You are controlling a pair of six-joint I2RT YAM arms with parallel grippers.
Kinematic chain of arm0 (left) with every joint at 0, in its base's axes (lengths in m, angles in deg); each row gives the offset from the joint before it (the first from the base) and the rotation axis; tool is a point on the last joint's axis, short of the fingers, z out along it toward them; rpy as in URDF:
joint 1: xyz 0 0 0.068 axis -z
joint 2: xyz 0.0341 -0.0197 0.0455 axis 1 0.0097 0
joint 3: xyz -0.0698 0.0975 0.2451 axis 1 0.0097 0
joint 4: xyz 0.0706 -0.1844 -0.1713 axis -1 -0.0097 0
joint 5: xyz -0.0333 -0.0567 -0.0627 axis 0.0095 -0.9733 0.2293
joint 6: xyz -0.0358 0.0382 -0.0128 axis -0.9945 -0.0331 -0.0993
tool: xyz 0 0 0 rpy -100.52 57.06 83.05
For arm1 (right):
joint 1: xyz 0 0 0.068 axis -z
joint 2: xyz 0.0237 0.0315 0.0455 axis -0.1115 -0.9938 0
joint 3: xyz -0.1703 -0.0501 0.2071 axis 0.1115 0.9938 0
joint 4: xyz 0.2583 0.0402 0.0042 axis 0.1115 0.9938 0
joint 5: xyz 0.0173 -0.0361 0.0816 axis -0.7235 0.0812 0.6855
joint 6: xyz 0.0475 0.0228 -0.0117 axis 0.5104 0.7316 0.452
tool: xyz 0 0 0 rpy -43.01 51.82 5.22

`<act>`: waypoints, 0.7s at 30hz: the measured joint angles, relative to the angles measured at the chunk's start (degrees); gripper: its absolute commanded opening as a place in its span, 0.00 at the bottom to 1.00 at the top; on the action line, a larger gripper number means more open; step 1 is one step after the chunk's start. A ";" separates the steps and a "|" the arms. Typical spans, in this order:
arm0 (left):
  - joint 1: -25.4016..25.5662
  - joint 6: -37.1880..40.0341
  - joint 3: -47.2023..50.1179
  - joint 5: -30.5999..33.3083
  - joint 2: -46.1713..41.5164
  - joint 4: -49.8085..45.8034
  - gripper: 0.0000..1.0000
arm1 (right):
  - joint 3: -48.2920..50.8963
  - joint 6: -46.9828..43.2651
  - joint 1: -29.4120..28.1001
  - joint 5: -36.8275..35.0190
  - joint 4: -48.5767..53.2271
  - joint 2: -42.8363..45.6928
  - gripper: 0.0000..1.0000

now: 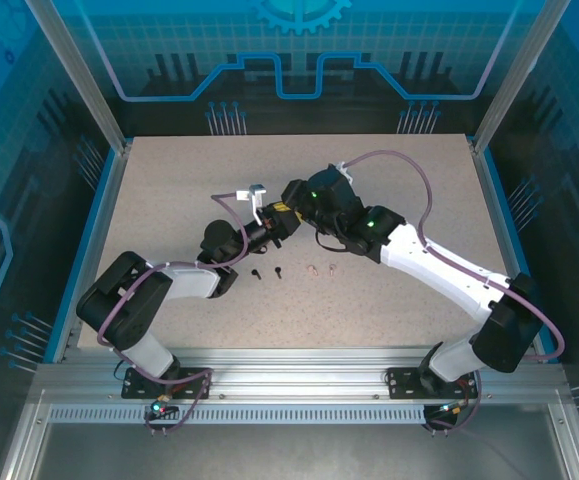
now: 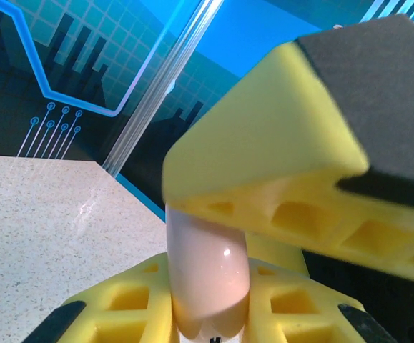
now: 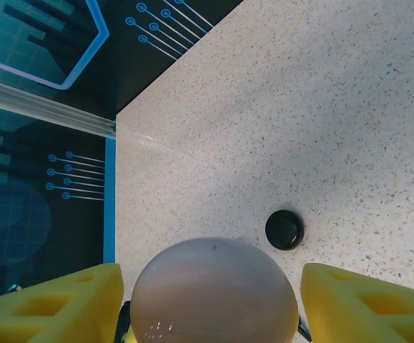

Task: Insert the wireless bluetooth earbuds into the charging case

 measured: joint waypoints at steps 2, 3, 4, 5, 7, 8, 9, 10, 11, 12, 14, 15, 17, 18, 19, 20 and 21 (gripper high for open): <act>-0.15 -0.79 -0.04 -0.15 0.00 0.02 0.00 | 0.00 -0.61 0.52 -0.11 0.63 1.44 0.72; -0.28 -1.05 -0.04 -0.42 0.00 0.02 0.00 | 0.07 -1.09 0.85 -0.24 0.83 2.32 0.72; -0.46 -1.31 -0.04 -0.48 0.00 0.02 0.00 | 0.26 -1.70 1.42 -0.31 1.05 3.72 0.72; -0.72 -1.51 -0.04 -0.70 -0.02 0.02 0.00 | 0.55 -2.40 1.92 -0.31 1.25 5.09 0.72; -1.25 -1.97 -0.02 -1.31 -0.11 0.02 0.00 | 1.40 -4.15 3.02 -0.28 1.42 7.87 0.72; -1.62 -2.38 -0.02 -1.77 -0.20 0.00 0.00 | 1.77 -5.01 3.45 -0.31 1.57 8.98 0.72; -2.01 -2.64 0.04 -2.25 -0.37 0.00 0.00 | 2.27 -5.99 3.87 -0.28 1.64 10.14 0.72; -2.51 -2.80 0.17 -2.89 -0.72 -0.02 0.00 | 2.84 -7.17 4.22 -0.26 1.75 11.15 0.72; -3.13 -2.82 0.39 -3.65 -1.33 -0.11 0.00 | 3.34 -8.33 4.46 -0.24 2.01 11.91 0.72; -3.63 -2.84 0.48 -4.33 -1.97 -0.52 0.00 | 3.74 -9.38 4.61 -0.20 2.32 12.41 0.73; -4.90 -2.78 0.50 -5.79 -4.26 -2.73 0.00 | 4.46 -12.24 4.90 0.22 3.08 13.00 0.73; -5.33 -2.58 0.48 -6.51 -5.64 -4.20 0.00 | 4.72 -13.44 5.07 0.52 3.48 13.07 0.73; -6.10 -1.29 0.15 -7.93 -9.18 -9.09 0.00 | 5.40 -16.76 5.46 1.51 3.96 13.09 0.73; -6.19 -0.59 -0.22 -8.48 -10.71 -11.61 0.00 | 5.68 -18.23 5.62 1.81 4.15 13.09 0.73; -6.19 0.57 -0.96 -9.25 -12.57 -14.86 0.00 | 6.01 -19.89 5.92 2.38 4.24 13.11 0.73; -6.19 1.68 -1.70 -9.75 -14.14 -17.68 0.00 | 6.45 -21.81 6.34 3.04 4.13 13.20 0.73; -6.19 2.54 -2.45 -10.43 -15.41 -20.20 0.00 | 6.86 -23.45 6.71 3.58 4.13 13.35 0.73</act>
